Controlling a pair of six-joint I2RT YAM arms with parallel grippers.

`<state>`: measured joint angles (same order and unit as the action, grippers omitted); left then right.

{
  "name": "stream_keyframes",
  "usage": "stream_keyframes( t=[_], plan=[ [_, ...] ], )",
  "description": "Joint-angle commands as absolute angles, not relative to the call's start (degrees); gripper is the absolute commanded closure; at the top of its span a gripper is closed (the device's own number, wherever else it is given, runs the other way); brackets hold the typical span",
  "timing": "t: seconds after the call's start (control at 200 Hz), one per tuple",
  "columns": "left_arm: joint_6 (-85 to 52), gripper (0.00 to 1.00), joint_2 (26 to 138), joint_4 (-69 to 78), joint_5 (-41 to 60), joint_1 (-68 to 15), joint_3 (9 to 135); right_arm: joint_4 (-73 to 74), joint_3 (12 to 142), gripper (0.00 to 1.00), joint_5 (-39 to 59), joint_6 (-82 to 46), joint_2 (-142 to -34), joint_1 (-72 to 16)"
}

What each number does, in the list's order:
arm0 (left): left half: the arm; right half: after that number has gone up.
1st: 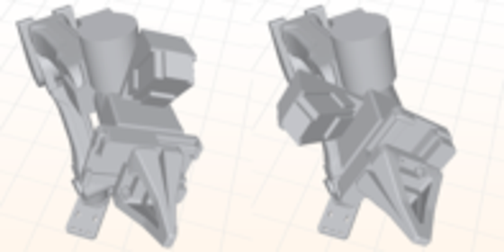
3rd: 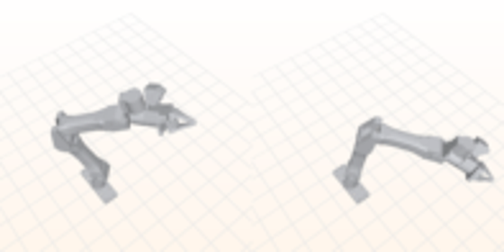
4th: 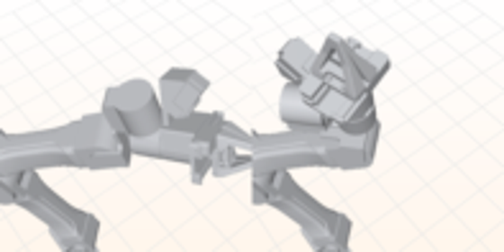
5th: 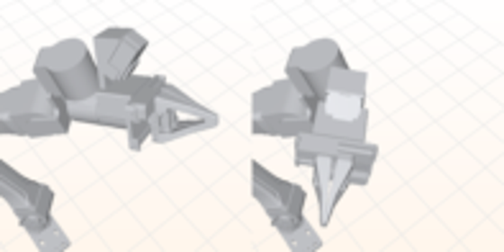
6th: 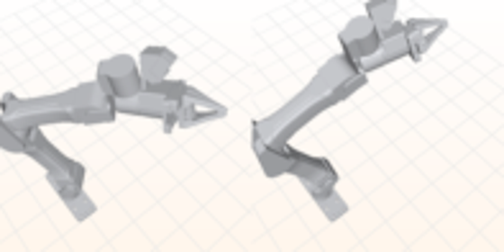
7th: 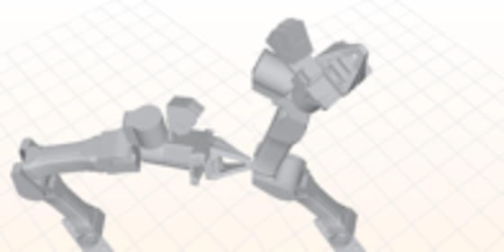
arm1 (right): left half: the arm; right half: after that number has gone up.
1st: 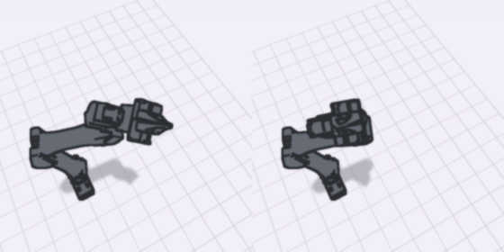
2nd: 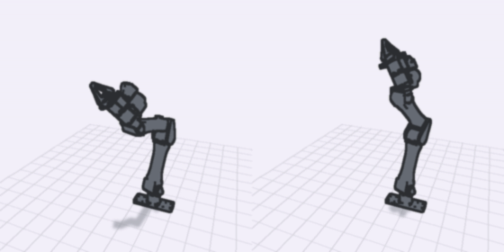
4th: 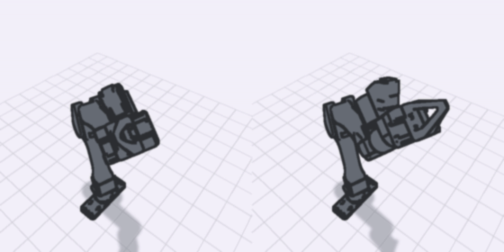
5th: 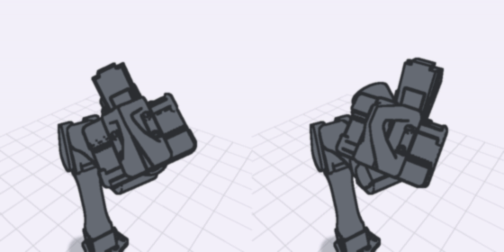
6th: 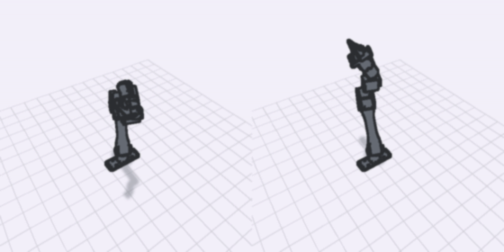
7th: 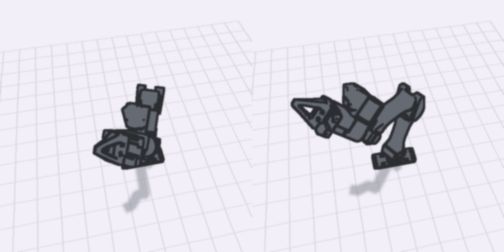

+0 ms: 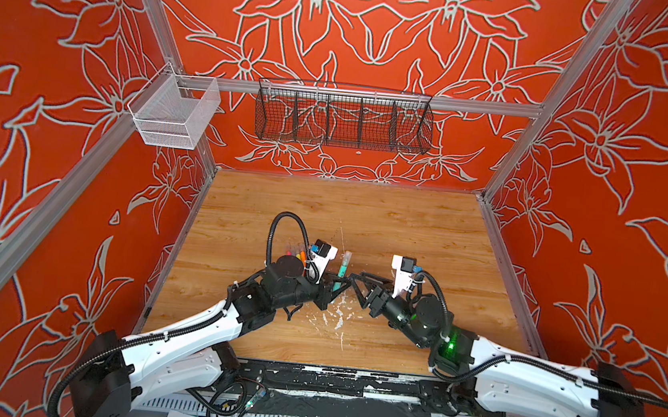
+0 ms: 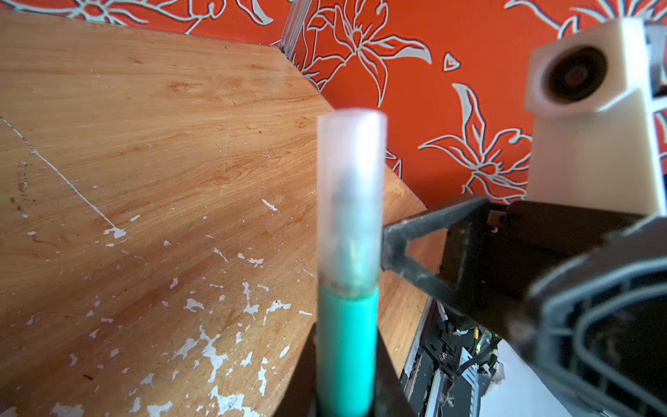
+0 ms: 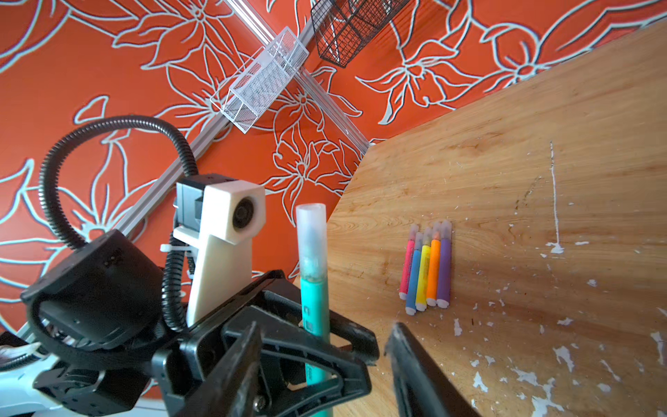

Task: Insert the pens into the pen caps
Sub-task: 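Press the cap down onto the teal marker with the right gripper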

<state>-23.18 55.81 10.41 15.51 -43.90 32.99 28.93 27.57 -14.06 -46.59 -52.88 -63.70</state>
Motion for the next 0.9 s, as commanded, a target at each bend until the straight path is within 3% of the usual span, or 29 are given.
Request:
stream_keyframes(
  t=[0.0, 0.42, 0.896],
  plan=[
    [-22.17, 1.00, 55.46, 12.57, 15.83, -43.95, 33.83, 20.76, 33.43, 0.43, -16.58, -44.79, -52.10, -63.90],
    [-21.73, 1.00, 55.37, 12.74, 15.64, -43.91, 33.61, 11.92, 47.55, 0.55, -16.61, -46.04, -63.27, -60.40],
    [-21.62, 1.00, 55.26, 13.45, 16.44, -43.95, 33.27, 11.75, 50.26, 0.55, -13.50, -45.95, -66.86, -57.34]
  ],
)
